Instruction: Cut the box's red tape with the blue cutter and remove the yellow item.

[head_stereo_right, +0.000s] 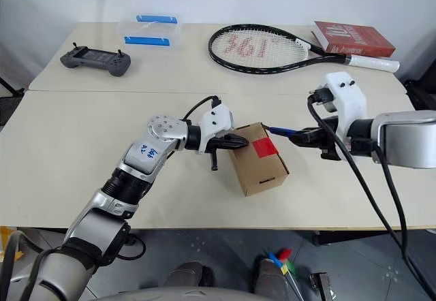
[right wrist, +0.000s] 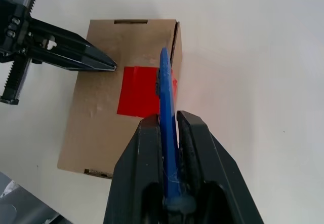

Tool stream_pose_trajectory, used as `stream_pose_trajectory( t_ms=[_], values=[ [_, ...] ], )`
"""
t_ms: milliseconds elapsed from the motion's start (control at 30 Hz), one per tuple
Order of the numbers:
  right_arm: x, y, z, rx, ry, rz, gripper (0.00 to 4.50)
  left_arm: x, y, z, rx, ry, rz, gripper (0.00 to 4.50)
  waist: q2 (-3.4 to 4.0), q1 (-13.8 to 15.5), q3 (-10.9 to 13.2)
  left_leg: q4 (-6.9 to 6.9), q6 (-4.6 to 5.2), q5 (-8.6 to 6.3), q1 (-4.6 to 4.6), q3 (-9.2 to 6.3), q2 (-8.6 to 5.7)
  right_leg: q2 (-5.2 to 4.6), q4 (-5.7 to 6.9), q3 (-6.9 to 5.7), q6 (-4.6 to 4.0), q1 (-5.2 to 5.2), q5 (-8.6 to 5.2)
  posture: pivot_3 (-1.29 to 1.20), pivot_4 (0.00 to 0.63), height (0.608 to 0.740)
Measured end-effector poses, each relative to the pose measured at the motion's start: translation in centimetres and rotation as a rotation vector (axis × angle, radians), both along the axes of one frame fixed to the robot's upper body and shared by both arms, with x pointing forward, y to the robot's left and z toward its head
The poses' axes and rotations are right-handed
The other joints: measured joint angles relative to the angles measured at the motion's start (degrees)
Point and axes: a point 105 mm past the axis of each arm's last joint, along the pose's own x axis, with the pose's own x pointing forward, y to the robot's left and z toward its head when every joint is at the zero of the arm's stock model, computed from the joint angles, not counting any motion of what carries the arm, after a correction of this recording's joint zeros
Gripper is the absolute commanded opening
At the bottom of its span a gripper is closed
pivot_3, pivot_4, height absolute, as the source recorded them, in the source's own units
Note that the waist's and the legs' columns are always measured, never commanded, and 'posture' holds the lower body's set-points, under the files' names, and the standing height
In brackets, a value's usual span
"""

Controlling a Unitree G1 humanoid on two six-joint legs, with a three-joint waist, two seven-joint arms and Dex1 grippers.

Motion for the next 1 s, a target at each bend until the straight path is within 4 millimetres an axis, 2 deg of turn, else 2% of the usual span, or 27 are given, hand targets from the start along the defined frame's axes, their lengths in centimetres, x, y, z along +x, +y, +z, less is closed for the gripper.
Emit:
stream_pose_trajectory(
  t_ms=[167, 567, 700, 800, 1000],
  values=[
    [-0.5, -0.7, -0.3, -0.009, 0.012, -0.011, 0.17, 0.0, 0.1, 0.0, 0.003, 0.001, 0.002, 0.0, 0.0, 0.0, 0.0, 0.0, 0.0, 0.0, 0.0, 0.01, 0.0, 0.0, 0.0, 0.01, 0.0, 0.0, 0.0, 0.0, 0.15, 0.74],
    [-0.8, -0.2, -0.3, 0.012, -0.007, 0.012, 0.17, 0.0, 0.2, 0.0, 0.006, 0.003, 0.004, 0.0, 0.0, 0.0, 0.0, 0.02, 0.0, 0.0, 0.03, 0.01, 0.01, 0.0, 0.02, 0.03, 0.0, 0.01, 0.0, 0.0, 0.15, 0.74],
    [-0.3, 0.8, 1.2, 0.033, -0.057, 0.052, 0.17, 0.0, 0.3, 0.0, 0.009, 0.005, 0.005, 0.0, 0.0, -0.2, 0.0, 0.07, 0.0, 0.0, 0.03, 0.03, 0.02, 0.0, 0.03, 0.06, -0.01, 0.0, 0.0, 0.0, 0.15, 0.74],
    [0.4, 0.5, 2.1, 0.026, -0.09, 0.041, 0.17, 0.0, 0.2, 0.0, 0.008, 0.003, 0.002, 0.0, 0.0, 0.0, 0.0, 0.08, 0.0, 0.0, 0.02, 0.01, 0.06, -0.02, 0.03, 0.06, -0.01, 0.01, 0.0, 0.0, 0.15, 0.74],
    [1.2, 0.1, 1.2, -0.007, -0.07, 0.029, 0.17, -0.1, 0.2, 0.1, 0.01, 0.006, 0.006, 0.0, 0.0, 0.0, 0.0, 0.07, 0.0, 0.0, 0.0, 0.01, 0.0, 0.0, 0.05, 0.04, -0.01, 0.0, 0.0, 0.0, 0.15, 0.74]
  ],
)
